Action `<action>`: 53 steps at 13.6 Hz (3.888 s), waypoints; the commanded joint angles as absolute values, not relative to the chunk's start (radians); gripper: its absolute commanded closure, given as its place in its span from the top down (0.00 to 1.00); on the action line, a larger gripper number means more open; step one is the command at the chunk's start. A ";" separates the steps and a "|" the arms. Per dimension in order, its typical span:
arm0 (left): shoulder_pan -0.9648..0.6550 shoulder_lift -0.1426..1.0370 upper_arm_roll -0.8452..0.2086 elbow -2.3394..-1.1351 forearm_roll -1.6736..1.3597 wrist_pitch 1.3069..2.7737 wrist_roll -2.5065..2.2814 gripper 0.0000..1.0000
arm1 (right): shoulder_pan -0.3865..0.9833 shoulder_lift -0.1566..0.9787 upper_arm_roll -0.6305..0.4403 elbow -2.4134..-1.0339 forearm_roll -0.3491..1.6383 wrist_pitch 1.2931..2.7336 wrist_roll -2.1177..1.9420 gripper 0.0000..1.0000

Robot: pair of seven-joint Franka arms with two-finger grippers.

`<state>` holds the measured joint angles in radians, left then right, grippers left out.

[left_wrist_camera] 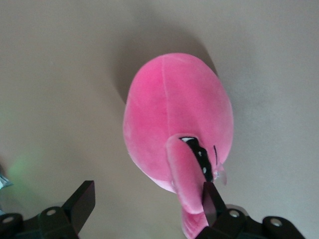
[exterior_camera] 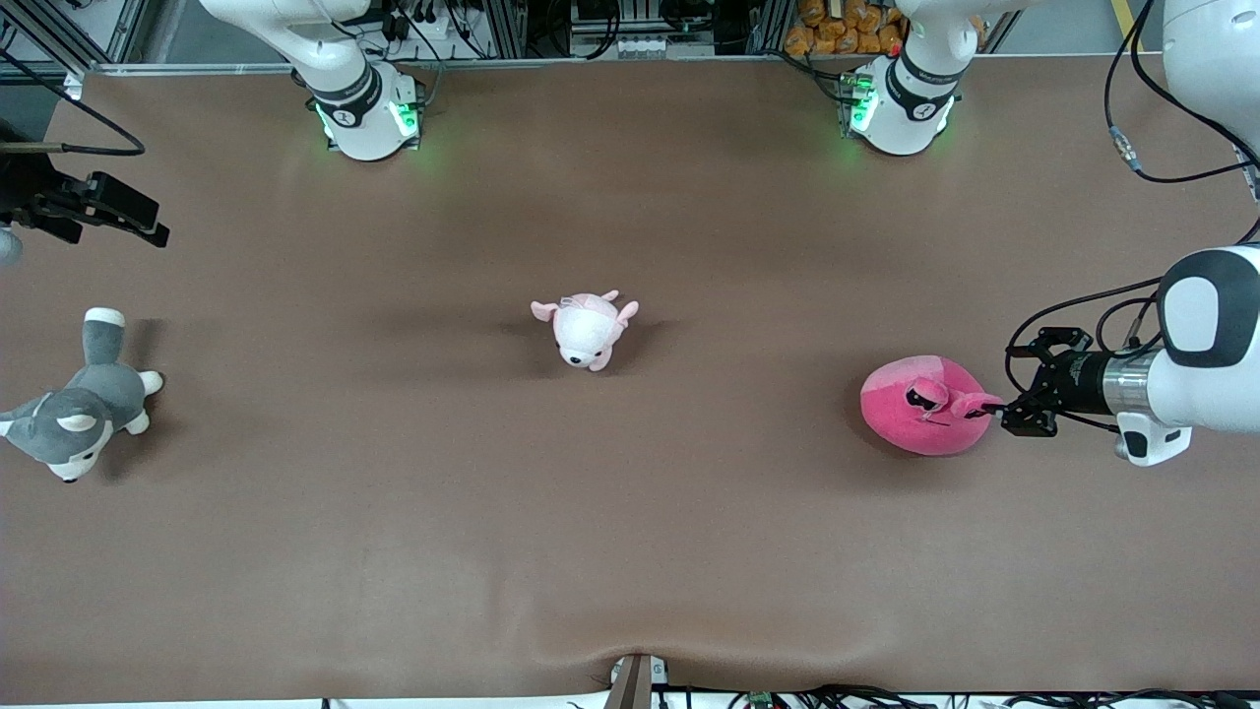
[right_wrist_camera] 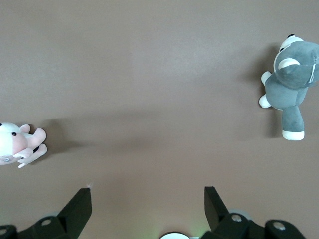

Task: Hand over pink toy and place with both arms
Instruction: 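Reach the left gripper down to the pink plush toy, then grasp the pink toy's ear with the left gripper, then carry the pink toy toward center while the right gripper reaches over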

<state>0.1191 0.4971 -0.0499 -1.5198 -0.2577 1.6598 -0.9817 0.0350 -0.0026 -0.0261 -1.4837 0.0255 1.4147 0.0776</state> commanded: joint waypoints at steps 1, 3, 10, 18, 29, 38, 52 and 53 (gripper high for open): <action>0.141 0.520 -0.054 -1.494 -0.313 1.664 -0.994 0.84 | 0.040 0.003 -0.028 -1.466 0.040 1.405 0.092 1.00; 0.144 0.528 -0.052 -1.494 -0.325 1.666 -0.994 0.82 | 0.041 0.003 -0.026 -1.466 0.038 1.405 0.092 1.00; 0.134 0.543 -0.054 -1.483 -0.333 1.667 -0.985 0.00 | 0.040 0.044 -0.025 -1.463 0.072 1.420 0.080 1.00; 0.115 0.476 -0.090 -1.428 -0.341 1.550 -1.035 0.00 | 0.046 0.167 -0.025 -1.463 0.146 1.463 0.078 1.00; 0.025 0.440 -0.456 -1.191 -0.376 1.517 -1.718 0.00 | 0.153 0.192 -0.023 -1.471 0.156 1.415 0.083 1.00; -0.231 0.453 -0.454 -1.180 -0.522 1.940 -2.193 0.00 | 0.175 0.253 -0.028 -1.463 0.421 1.370 0.313 1.00; -0.518 0.546 -0.327 -1.192 -0.509 2.237 -2.431 0.00 | 0.213 0.278 -0.026 -1.463 0.795 1.500 0.402 1.00; -0.526 0.546 -0.313 -1.190 -0.511 2.244 -2.444 0.00 | 0.216 0.279 -0.026 -1.463 0.795 1.509 0.394 1.00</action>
